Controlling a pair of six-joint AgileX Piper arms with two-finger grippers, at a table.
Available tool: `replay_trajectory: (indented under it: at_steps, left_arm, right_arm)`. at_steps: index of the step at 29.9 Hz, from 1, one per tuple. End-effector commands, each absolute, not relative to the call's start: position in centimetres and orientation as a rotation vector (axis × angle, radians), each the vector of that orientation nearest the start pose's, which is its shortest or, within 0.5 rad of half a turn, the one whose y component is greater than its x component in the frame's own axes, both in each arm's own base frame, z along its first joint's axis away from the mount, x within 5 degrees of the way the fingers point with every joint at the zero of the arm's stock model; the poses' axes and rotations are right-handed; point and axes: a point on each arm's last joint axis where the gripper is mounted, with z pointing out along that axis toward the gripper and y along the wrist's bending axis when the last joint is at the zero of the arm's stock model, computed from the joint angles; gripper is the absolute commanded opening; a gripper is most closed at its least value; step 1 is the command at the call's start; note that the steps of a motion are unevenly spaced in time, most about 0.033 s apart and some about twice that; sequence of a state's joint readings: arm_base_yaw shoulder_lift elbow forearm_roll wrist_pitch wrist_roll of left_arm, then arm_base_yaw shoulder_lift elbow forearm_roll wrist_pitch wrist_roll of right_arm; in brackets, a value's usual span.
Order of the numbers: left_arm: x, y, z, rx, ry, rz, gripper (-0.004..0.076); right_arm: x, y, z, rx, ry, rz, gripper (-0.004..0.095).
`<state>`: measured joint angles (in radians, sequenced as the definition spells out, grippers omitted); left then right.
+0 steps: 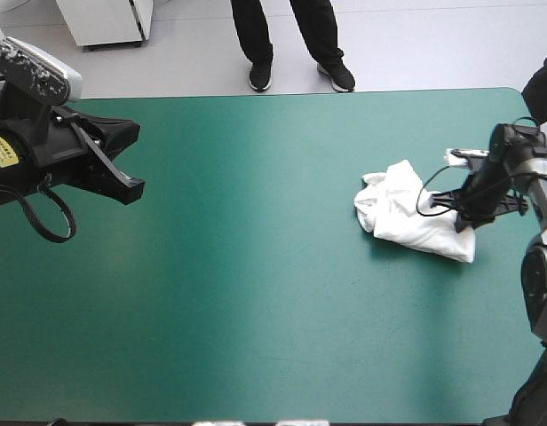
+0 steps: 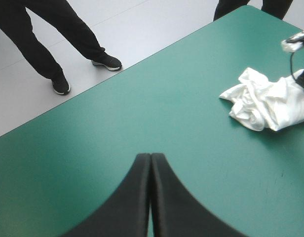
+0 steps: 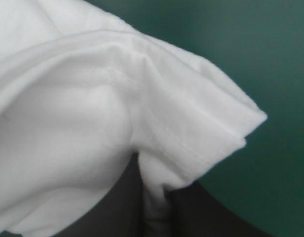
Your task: Fold the cloth
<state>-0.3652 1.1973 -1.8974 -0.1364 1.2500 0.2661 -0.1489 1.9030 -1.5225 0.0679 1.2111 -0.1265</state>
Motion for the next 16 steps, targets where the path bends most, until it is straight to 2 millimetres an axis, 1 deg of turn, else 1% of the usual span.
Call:
replay_trajectory:
  at_steps: [1,4,7,9,11,13,14,16]
  left_arm:
    - [14.7,-7.1,55.9,0.675,1.913,-0.249,-0.001]
    - [14.7,-7.2,55.9,0.677,1.914,-0.254,-0.001]
    - [14.7,-7.2,55.9,0.679,1.913,-0.259,-0.001]
    - [14.6,-7.3,55.9,0.682,1.912,-0.264,-0.001]
    - [14.6,-7.4,55.9,0.691,1.909,-0.268,-0.001]
    - [14.5,-7.5,55.9,0.701,1.906,-0.271,-0.001]
    - [14.5,-7.6,55.9,0.707,1.905,-0.272,-0.001]
    - [14.4,-7.7,55.9,0.713,1.903,-0.272,-0.001]
  right_arm:
    - [34.0,-8.2,26.8,0.189,3.017,0.016,-0.0003]
    - [31.6,-10.2,26.7,0.298,3.004,0.007,-0.0003]
    - [29.6,-11.8,26.7,0.39,2.986,-0.012,-0.0003]
    - [28.7,-12.6,26.8,0.438,2.97,-0.027,-0.0003]
    - [28.2,-13.0,27.0,0.475,2.961,-0.019,-0.0003]
    - [28.2,-13.0,27.0,0.502,2.952,0.025,-0.0002]
    - [28.2,-12.9,27.0,0.501,2.95,0.045,0.0008]
    - [28.2,-12.7,27.0,0.495,2.953,0.065,0.0059]
